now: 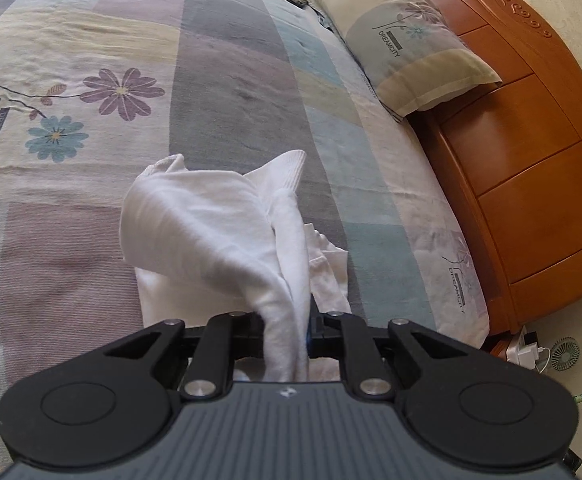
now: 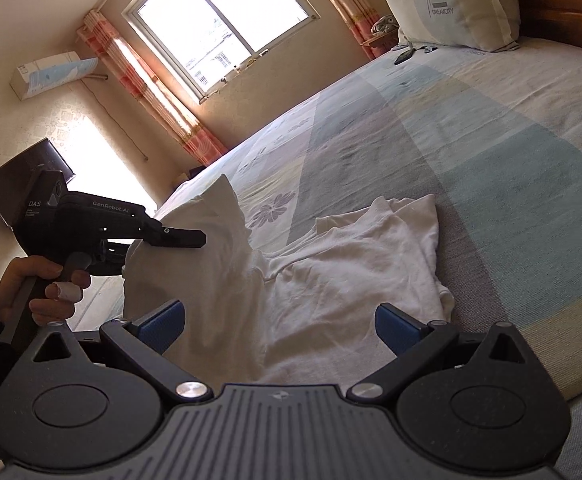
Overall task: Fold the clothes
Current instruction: 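Lay the side edge onto the shirt and open the left gripper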
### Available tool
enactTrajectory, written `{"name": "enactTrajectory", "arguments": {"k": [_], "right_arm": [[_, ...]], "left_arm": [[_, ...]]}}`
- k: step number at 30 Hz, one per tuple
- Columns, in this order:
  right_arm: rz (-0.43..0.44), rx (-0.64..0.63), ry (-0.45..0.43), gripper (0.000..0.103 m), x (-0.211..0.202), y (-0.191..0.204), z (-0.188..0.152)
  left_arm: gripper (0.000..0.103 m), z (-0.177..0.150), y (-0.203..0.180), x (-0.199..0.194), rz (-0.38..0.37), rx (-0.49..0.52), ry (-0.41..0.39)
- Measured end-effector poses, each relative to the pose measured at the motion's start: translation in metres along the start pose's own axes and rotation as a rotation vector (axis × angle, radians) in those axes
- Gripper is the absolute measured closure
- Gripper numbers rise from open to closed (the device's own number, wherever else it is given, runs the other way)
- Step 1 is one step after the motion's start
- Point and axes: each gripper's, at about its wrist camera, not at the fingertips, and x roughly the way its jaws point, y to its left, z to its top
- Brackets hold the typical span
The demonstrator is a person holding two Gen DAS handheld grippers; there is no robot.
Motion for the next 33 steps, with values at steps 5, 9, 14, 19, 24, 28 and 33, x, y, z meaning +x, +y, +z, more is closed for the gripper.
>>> {"name": "enactTrajectory", "arguments": {"k": [5,9,14,19,24,28,33], "right_arm": [[-0.012,0.0,-0.034,0.0,-0.014,-0.008,0.003],[-0.026,0.004,-0.058,0.0,-0.024,-0.014,0.004],[-0.056,0.014,-0.075,0.0,-0.032,-0.023,0.004],[-0.08,0.025,-0.08,0.0,-0.034,-0.03,0.004],[-0.09,0.032,-0.076,0.0,-0.031,-0.034,0.004],[-0.107,0.02,-0.062,0.0,-0.028,-0.033,0.003],[-0.125,0.011,-0.057,0.0,-0.03,-0.033,0.003]], "left_arm": [[0.09,0.003,-0.028,0.036,0.006,-0.015,0.051],[0.089,0.0,-0.044,0.067,0.037,-0.004,0.09],[0.089,-0.005,-0.049,0.102,0.085,-0.01,0.138],[0.089,-0.007,-0.051,0.122,0.113,-0.022,0.165],[0.089,-0.006,-0.053,0.132,0.131,-0.025,0.172],[0.068,-0.005,-0.059,0.145,0.124,-0.028,0.196],[0.048,-0.002,-0.068,0.143,0.049,0.001,0.201]]}}
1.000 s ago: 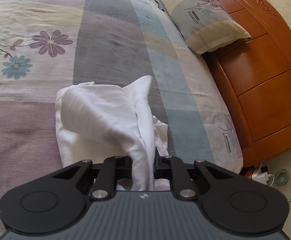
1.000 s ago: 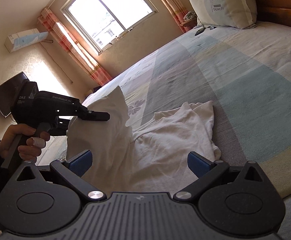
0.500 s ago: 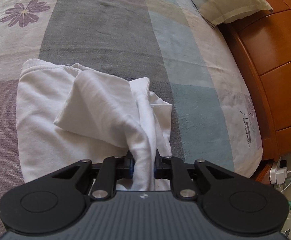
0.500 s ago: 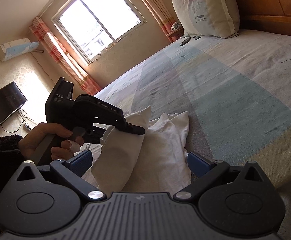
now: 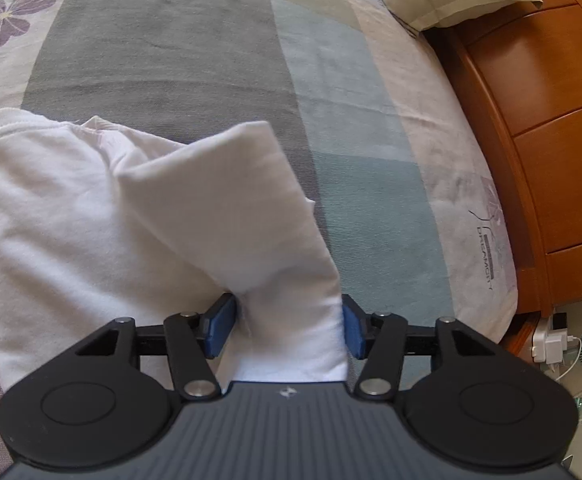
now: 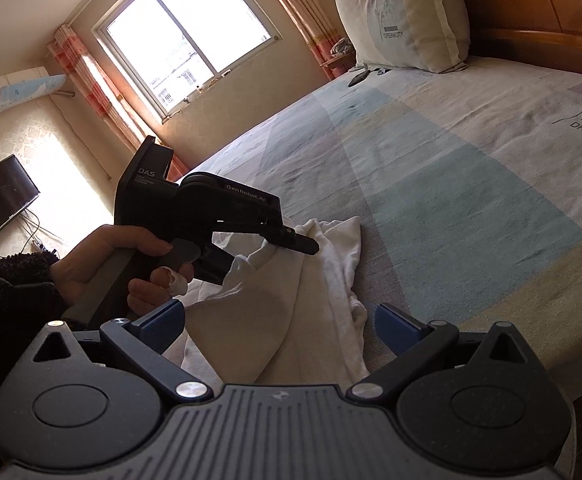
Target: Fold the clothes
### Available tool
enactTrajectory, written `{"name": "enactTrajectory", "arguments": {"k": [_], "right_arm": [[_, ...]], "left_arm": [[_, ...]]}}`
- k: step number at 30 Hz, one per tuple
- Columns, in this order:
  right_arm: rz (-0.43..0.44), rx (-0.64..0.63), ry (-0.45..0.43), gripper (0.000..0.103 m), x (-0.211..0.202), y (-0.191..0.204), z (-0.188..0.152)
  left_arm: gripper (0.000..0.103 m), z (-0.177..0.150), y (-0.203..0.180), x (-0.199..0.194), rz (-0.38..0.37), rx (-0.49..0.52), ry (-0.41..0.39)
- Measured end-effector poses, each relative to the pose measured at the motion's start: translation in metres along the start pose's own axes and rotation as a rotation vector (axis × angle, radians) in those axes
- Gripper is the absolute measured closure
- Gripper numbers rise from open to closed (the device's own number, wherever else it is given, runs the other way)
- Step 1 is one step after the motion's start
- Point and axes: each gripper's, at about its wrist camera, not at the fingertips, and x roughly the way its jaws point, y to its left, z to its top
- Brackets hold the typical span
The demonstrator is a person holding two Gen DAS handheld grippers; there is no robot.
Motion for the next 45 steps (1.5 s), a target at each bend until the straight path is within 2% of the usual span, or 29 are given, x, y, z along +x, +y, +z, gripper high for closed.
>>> {"name": "enactTrajectory", "arguments": {"k": [5,8,10,13,18,23,26,28,32,36,40,45], "right_arm": [[-0.016,-0.009,-0.005,0.0,-0.003,0.001,0.0],[-0.019,-0.009,-0.006,0.0,-0.004,0.001,0.0],[-0.021,-0.009,-0.009,0.0,-0.004,0.001,0.0],[-0.023,-0.008,-0.015,0.0,-0.006,0.001,0.001],[-0.029,-0.012,-0.017,0.0,-0.007,0.0,0.001],[-0.044,-0.008,0.002,0.0,-0.004,-0.001,0.0],[-0.049,-0.016,0.015,0.0,-0.001,0.003,-0.001],[-0.049,-0.026,0.02,0.0,0.0,0.007,-0.001],[-0.047,-0.064,0.017,0.0,-0.002,0.02,-0.001],[-0.077,-0.094,0.019,0.0,-0.002,0.024,-0.002],[-0.086,-0.111,0.037,0.0,0.002,0.022,-0.002],[-0.048,-0.225,0.043,0.0,0.024,0.032,0.003]], "left_arm": [[0.047,0.001,0.0,-0.032,-0.15,0.034,-0.079],[0.039,-0.01,0.002,-0.057,-0.161,0.126,-0.138],[0.037,-0.027,0.006,-0.072,-0.106,0.229,-0.176],[0.037,-0.063,0.017,-0.092,0.023,0.398,-0.237],[0.028,-0.144,0.033,-0.112,0.206,0.692,-0.285],[0.025,-0.206,0.044,-0.101,0.324,0.87,-0.295],[0.025,-0.217,0.044,-0.077,0.441,0.937,-0.313],[0.025,-0.219,0.042,-0.065,0.493,0.971,-0.35],[0.025,-0.212,0.041,-0.06,0.494,0.973,-0.394],[0.024,-0.21,0.065,-0.063,0.489,0.872,-0.348],[0.025,-0.21,0.093,-0.102,0.306,0.718,-0.335],[0.022,-0.18,0.099,-0.148,0.246,0.597,-0.425]]}}
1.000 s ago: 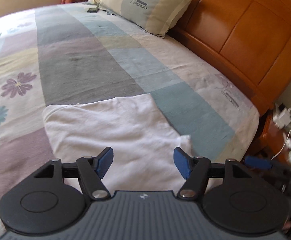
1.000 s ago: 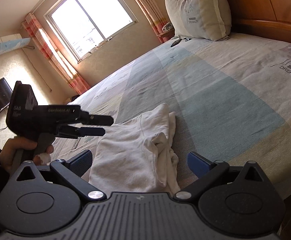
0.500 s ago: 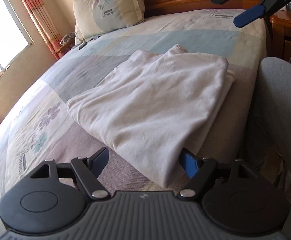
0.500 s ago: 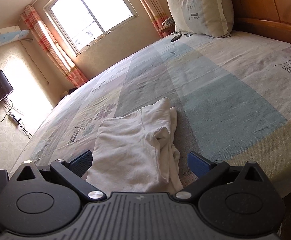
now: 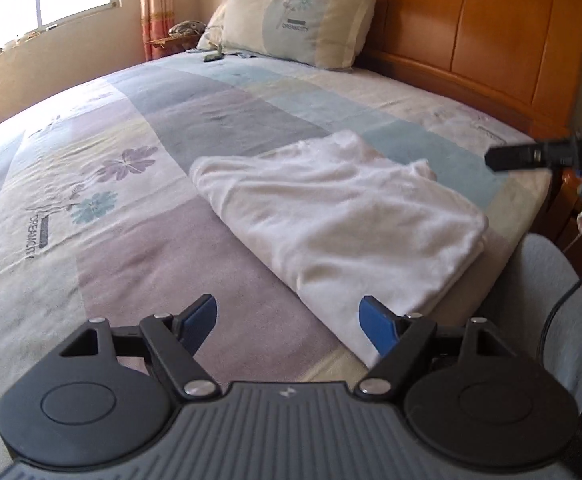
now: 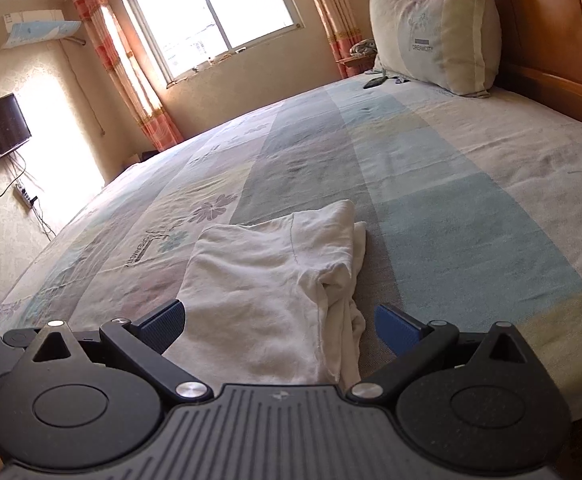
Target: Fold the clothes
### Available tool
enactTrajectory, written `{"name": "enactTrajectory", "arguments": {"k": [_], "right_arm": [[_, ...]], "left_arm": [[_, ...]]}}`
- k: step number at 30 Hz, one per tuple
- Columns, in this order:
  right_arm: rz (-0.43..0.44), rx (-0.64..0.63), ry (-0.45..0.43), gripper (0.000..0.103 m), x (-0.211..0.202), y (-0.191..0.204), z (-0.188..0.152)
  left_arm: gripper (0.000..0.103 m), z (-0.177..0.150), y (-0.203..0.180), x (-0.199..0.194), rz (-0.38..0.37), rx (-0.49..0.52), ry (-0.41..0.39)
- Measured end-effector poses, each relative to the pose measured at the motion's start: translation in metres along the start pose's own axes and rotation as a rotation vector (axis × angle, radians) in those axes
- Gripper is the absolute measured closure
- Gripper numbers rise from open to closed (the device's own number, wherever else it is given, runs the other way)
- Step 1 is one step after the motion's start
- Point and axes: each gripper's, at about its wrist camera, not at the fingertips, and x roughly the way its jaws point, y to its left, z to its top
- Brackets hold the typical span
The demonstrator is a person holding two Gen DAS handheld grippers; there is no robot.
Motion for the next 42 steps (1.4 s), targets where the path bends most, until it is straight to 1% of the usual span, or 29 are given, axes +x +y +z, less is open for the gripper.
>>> {"name": "enactTrajectory", "arguments": {"k": [3,4,6,7,9,10,12,13,15,16,17,18,21,24,26,29,31,32,33,34,36,37,39,40,42], "right_arm": [[0.04,-0.141,-0.007,0.0,0.023,0.019,0.005],[0.059,-0.202,-0.011,0.0,0.033,0.026,0.006],[0.093,-0.323,-0.021,0.0,0.053,0.041,0.008],[0.089,-0.376,-0.032,0.0,0.064,0.046,0.008],[0.055,-0.434,-0.014,0.0,0.081,0.048,0.005],[0.038,-0.459,-0.001,0.0,0.09,0.048,0.003],[0.022,-0.452,0.064,0.0,0.1,0.036,-0.005],[0.02,-0.446,0.093,0.0,0.103,0.03,-0.011],[0.024,-0.464,0.109,0.0,0.102,0.021,-0.024],[0.026,-0.473,0.117,0.0,0.102,0.017,-0.03],[0.028,-0.485,0.123,0.0,0.101,0.013,-0.036],[0.024,-0.513,0.121,0.0,0.099,0.016,-0.039],[0.022,-0.558,0.12,0.0,0.095,0.021,-0.043],[0.018,-0.566,0.131,0.0,0.093,0.024,-0.04],[-0.009,-0.587,0.138,0.0,0.089,0.037,-0.033],[0.021,-0.604,0.037,0.0,0.079,0.062,-0.021],[0.007,-0.611,0.019,0.0,0.087,0.078,-0.013],[-0.001,-0.617,0.012,0.0,0.096,0.085,-0.011],[-0.013,-0.613,0.005,0.0,0.105,0.09,-0.01],[-0.029,-0.597,0.008,0.0,0.115,0.092,-0.011],[-0.074,-0.528,0.063,0.0,0.138,0.089,-0.014],[-0.074,-0.487,0.108,0.0,0.146,0.085,-0.018],[-0.055,-0.452,0.113,0.0,0.147,0.074,-0.029],[-0.05,-0.471,0.105,0.0,0.142,0.073,-0.033],[-0.059,-0.506,0.152,0.0,0.135,0.077,-0.03]], "left_arm": [[0.017,0.036,0.015,0.002,-0.044,-0.078,-0.073],[0.016,0.047,0.015,0.007,-0.054,-0.084,-0.087],[0.016,0.065,0.012,0.02,-0.051,-0.072,-0.11],[0.016,0.073,0.008,0.032,-0.038,-0.055,-0.11],[0.016,0.084,0.002,0.053,-0.033,-0.045,-0.093],[0.016,0.086,0.001,0.064,-0.056,-0.049,-0.087],[0.016,0.089,0.001,0.088,-0.123,-0.068,-0.076],[0.016,0.088,0.002,0.103,-0.123,-0.076,-0.059],[0.016,0.087,0.003,0.133,-0.124,-0.091,-0.023],[0.016,0.086,0.004,0.147,-0.12,-0.1,-0.003],[0.016,0.085,0.007,0.161,-0.098,-0.111,0.026],[0.016,0.084,0.009,0.172,-0.091,-0.118,0.044],[0.015,0.086,0.011,0.186,-0.015,-0.114,0.05],[0.015,0.093,0.012,0.168,-0.034,-0.146,0.025],[0.014,0.093,0.011,0.149,-0.026,-0.123,-0.006],[0.011,0.09,0.011,0.121,0.052,-0.107,-0.031],[0.01,0.084,0.013,0.105,0.123,-0.11,-0.039],[0.01,0.081,0.014,0.098,0.166,-0.11,-0.039],[0.01,0.077,0.016,0.092,0.226,-0.111,-0.026],[0.01,0.073,0.018,0.087,0.263,-0.118,-0.011],[0.01,0.062,0.023,0.077,0.298,-0.142,0.003],[0.01,0.056,0.025,0.072,0.299,-0.159,0.003],[0.01,0.044,0.03,0.062,0.298,-0.2,0.004],[0.01,0.038,0.034,0.057,0.29,-0.226,0.0],[0.01,0.03,0.038,0.05,0.275,-0.268,-0.015]]}}
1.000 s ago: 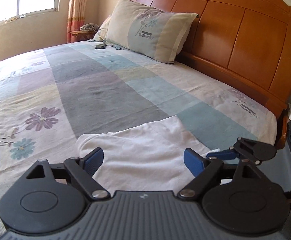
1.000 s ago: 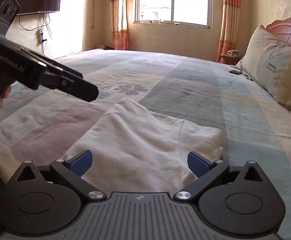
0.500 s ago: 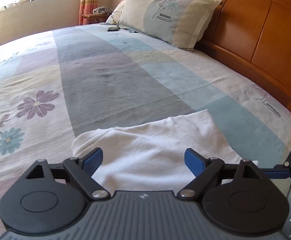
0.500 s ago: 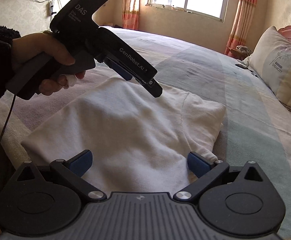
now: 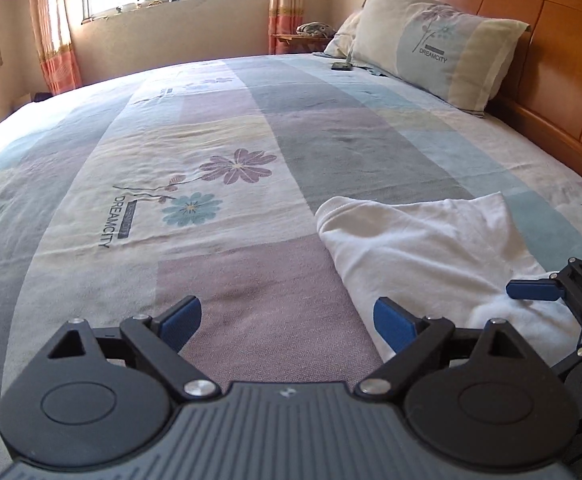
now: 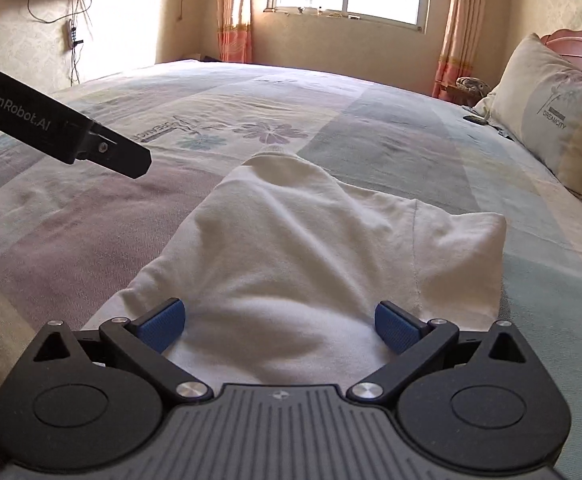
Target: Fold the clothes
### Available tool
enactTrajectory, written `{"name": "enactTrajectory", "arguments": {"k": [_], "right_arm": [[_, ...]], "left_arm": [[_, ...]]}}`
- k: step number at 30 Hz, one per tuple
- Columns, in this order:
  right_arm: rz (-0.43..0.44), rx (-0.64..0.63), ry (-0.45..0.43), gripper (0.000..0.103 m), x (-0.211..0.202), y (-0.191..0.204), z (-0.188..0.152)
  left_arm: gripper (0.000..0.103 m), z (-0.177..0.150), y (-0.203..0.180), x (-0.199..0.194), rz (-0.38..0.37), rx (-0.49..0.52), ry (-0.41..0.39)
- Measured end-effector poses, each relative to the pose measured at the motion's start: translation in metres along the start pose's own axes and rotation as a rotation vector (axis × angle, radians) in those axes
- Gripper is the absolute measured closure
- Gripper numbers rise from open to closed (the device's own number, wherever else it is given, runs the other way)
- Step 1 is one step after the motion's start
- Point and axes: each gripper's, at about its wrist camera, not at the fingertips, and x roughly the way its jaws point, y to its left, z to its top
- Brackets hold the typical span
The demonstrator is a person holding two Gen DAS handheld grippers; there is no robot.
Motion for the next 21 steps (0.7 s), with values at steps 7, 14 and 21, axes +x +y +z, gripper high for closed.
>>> {"name": "enactTrajectory", "arguments": {"k": [7,14,21], "right_arm": [[-0.019,-0.003,-0.058,0.0,-0.002,0.02,0.028],[0.035,0.031,0.032,0.0,-0.021,0.02,0.012],[-0.012,-0.046,0.138,0.0,-0.047,0.041,-0.025]], "left_arm": [[0.01,-0.005,0.013,-0.017,-0.005,-0.056,-0.014],[0.005,-0.01,0.016,-0.03,-0.001,-0.079,-0.023],[0.005,-0.014,0.0,-0.043,-0.033,-0.027,-0.034]]}}
